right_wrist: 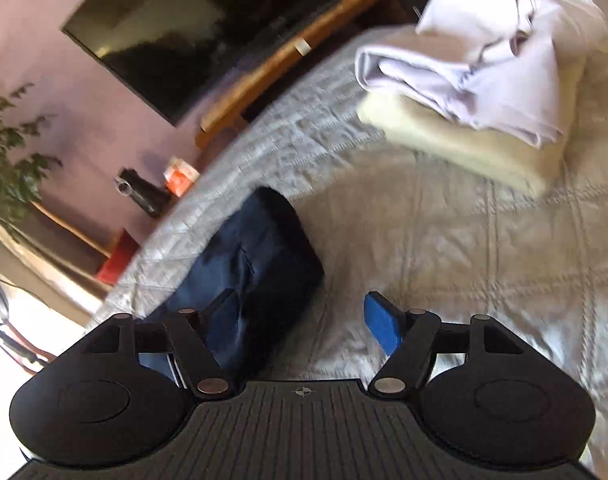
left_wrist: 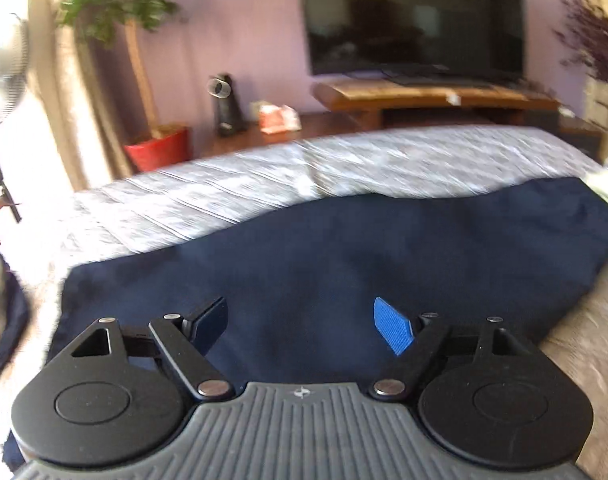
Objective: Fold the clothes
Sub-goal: 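Lift the elastic pant cuff with the right gripper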
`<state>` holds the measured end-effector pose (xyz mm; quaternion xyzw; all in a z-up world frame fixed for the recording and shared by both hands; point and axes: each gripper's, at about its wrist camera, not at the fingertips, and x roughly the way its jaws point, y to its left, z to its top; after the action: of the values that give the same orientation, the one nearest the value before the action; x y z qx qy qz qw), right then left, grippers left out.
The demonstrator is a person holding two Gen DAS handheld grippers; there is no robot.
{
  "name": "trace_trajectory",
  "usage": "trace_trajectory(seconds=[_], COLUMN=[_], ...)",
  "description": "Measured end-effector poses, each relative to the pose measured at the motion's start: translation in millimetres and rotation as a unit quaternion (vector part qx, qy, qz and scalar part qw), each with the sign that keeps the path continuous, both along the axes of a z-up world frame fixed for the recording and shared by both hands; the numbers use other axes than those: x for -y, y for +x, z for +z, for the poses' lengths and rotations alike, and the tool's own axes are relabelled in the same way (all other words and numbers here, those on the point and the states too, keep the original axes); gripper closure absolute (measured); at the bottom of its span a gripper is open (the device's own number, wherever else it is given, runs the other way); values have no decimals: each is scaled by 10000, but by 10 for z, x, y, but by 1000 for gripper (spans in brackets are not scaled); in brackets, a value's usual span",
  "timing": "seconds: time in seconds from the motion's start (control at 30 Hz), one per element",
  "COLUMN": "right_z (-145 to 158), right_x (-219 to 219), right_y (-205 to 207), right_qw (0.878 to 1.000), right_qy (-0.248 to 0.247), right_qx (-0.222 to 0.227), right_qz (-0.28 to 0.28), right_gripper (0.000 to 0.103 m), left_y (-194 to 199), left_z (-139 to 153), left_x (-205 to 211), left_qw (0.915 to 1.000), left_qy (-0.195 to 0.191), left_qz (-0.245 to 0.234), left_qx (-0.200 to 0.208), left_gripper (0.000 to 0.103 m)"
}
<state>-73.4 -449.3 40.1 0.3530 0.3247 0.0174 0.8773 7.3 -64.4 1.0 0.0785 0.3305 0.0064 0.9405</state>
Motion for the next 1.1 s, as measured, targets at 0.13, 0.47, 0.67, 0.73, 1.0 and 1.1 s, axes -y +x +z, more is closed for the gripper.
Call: trace_trajectory(seconds=[0.13, 0.47, 0.67, 0.73, 1.0, 1.1], right_z=[-22, -211, -363, -292, 401, 756], right_x=[-87, 11, 120, 14, -438, -886], right_y=[238, 343, 273, 322, 336, 308], right_qw=[9971, 9926, 9779, 9889, 9924, 9782], right_qy=[-446, 1065, 2071, 1484, -8, -598], right_qx=[276, 178, 263, 75, 1074, 1596], right_qz=[546, 549, -86, 66, 599, 1187], right_gripper=[23, 59, 62, 69, 87, 87], left_y=[72, 72, 90, 59, 97, 103], left_z=[-132, -173, -175, -175, -181, -162], left_x=[14, -1, -68, -38, -79, -129], left_qw=[9989, 9987, 9980, 9983, 9980, 9974], left_qy=[-30, 1, -195, -112, -168, -345], left_qz=[-17, 112, 157, 130, 91, 154], left_qx=[-468, -500, -585, -558, -604, -612], left_gripper=[22, 10, 9, 9, 9, 13])
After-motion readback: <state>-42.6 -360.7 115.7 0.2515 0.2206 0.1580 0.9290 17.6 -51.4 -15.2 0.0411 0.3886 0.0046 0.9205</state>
